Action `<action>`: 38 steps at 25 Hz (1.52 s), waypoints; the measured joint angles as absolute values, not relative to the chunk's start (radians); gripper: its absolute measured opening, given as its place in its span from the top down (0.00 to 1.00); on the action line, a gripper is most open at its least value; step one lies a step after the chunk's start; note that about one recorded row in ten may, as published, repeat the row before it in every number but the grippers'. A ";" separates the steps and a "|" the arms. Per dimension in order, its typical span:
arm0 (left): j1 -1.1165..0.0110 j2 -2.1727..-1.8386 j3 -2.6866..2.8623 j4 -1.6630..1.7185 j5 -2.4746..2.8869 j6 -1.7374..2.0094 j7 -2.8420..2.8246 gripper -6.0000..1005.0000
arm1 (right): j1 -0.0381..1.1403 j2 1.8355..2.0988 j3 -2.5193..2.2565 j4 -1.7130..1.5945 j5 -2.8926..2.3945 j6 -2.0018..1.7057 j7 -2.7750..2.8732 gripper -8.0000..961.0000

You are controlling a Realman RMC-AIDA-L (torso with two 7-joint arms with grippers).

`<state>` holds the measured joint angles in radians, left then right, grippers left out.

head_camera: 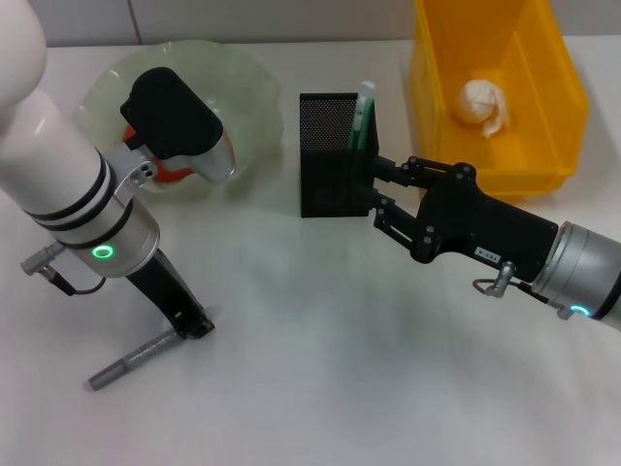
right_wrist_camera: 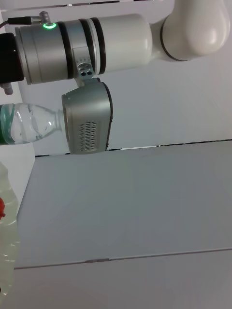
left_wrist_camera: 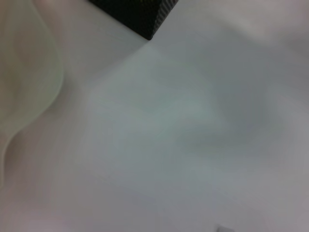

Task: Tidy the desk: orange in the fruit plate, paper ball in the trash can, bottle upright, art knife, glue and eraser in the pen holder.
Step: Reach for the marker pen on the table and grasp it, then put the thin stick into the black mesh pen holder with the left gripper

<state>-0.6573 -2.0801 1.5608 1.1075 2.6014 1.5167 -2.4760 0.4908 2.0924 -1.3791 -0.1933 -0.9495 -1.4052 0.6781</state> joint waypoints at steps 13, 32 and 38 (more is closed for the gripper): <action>-0.631 -2.075 1.536 1.258 2.564 1.516 -2.465 0.83 | 0.489 2.092 -1.377 -0.191 -0.920 -1.405 0.678 0.64; -0.563 -2.073 1.362 1.348 2.000 1.158 -2.092 0.84 | 0.426 2.092 -1.352 -0.112 -0.896 -1.384 0.670 0.64; -0.496 -2.076 1.434 1.230 1.634 0.958 -1.777 0.84 | 0.426 2.092 -1.352 -0.097 -0.896 -1.388 0.676 0.64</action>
